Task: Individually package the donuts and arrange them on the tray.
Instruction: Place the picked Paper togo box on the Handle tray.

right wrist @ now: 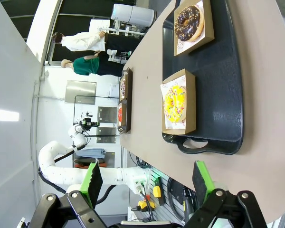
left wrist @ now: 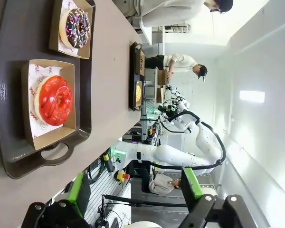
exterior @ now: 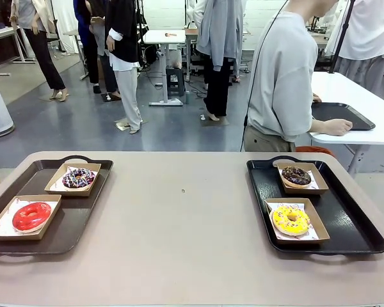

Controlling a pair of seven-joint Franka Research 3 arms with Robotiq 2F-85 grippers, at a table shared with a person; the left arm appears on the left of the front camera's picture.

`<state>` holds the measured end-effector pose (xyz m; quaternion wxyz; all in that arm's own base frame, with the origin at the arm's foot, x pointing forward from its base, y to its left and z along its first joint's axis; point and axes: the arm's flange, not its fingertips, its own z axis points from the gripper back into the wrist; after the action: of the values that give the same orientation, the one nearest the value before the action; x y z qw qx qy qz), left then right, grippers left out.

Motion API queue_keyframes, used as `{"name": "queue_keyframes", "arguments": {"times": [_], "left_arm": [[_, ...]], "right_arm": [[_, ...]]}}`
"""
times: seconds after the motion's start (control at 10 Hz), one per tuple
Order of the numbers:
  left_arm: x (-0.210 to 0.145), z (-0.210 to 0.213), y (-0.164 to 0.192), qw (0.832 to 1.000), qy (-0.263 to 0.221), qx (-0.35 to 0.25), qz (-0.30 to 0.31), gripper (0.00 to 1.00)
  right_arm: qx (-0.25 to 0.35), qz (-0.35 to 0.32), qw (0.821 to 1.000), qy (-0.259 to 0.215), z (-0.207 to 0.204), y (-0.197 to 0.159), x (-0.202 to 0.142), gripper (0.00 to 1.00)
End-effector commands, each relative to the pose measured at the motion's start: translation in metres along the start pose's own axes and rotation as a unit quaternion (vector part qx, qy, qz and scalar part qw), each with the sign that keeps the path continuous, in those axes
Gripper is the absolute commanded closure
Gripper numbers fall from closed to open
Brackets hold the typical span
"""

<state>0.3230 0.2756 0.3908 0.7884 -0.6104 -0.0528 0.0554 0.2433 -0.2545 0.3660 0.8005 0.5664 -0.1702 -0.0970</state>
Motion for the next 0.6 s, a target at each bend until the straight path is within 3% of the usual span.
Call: {"name": "queue_keyframes", "arguments": {"times": [0.0, 0.5], "left_arm": [[0.0018, 0.001, -0.0029, 1.0, 0.007, 0.017, -0.007, 0.0], [0.0, 0.0, 0.0, 1.0, 0.0, 0.0, 0.0, 0.0]], "right_arm": [[0.008, 0.006, 1.0, -0.004, -0.0004, 0.0005, -0.0002, 0.0], [0.008, 0.006, 1.0, -0.004, -0.0004, 0.0005, -0.0002, 0.0]]}}
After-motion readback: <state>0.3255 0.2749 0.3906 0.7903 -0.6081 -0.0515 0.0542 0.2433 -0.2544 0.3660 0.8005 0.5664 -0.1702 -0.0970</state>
